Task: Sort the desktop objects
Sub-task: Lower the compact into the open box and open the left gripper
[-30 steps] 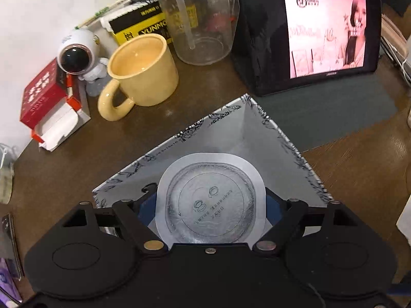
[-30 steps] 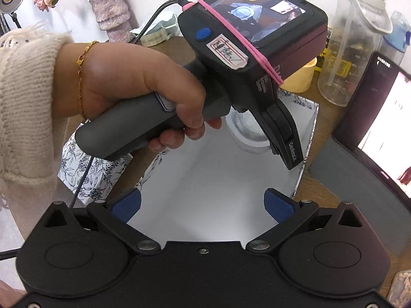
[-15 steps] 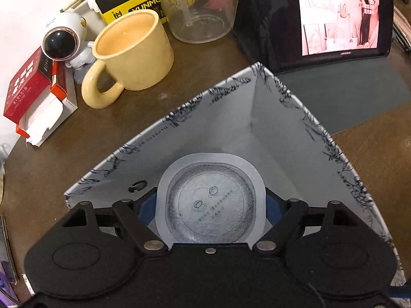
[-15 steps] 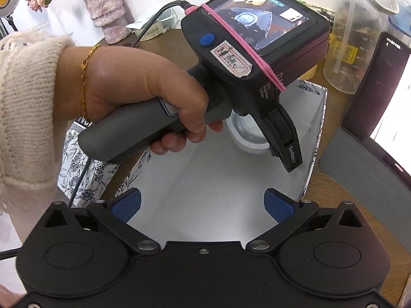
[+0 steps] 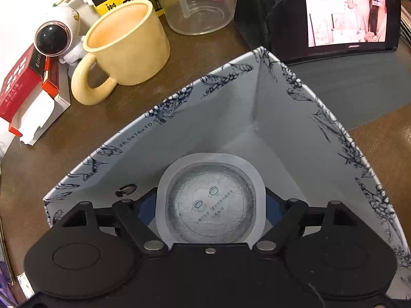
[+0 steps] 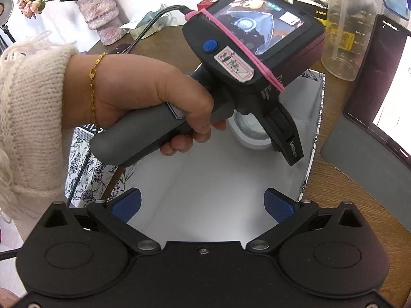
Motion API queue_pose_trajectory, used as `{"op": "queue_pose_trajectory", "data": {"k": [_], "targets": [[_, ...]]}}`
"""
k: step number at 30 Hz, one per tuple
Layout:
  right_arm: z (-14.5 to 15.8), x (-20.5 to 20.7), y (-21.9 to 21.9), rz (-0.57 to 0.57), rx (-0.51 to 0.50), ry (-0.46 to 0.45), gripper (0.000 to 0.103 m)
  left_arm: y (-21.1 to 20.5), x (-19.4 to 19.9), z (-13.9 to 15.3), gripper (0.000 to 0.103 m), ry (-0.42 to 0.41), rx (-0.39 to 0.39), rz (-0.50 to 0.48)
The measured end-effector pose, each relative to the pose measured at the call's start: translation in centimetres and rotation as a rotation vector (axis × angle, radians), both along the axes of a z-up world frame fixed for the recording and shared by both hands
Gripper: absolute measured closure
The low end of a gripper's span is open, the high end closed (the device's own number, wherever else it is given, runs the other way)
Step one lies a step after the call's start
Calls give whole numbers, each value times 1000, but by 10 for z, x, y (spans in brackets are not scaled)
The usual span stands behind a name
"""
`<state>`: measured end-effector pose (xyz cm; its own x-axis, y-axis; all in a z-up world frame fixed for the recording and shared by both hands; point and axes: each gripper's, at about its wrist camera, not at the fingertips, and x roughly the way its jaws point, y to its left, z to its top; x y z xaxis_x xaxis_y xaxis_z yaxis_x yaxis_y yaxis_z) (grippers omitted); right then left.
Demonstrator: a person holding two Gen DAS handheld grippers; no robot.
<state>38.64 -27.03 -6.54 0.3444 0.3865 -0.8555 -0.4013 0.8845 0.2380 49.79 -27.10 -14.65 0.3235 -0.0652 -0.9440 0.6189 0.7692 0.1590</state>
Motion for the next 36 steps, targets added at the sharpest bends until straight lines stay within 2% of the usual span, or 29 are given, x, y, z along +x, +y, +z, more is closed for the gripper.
{"op": "queue_pose_trajectory", "data": {"k": [5,17,27,36], "targets": [[0,3,0,-3,13,5,0,2,3,0,22,9,-15,10],[3,0,3,6,-1,-5,0,4,2,10,17,-40,-26,18],[18,-12,6,15,-14,-34,0,10,-12,54,11,-150,-46,16],[47,-28,7,13,-9,-81,0,16,-34,100,6,-227,-67,16]]}}
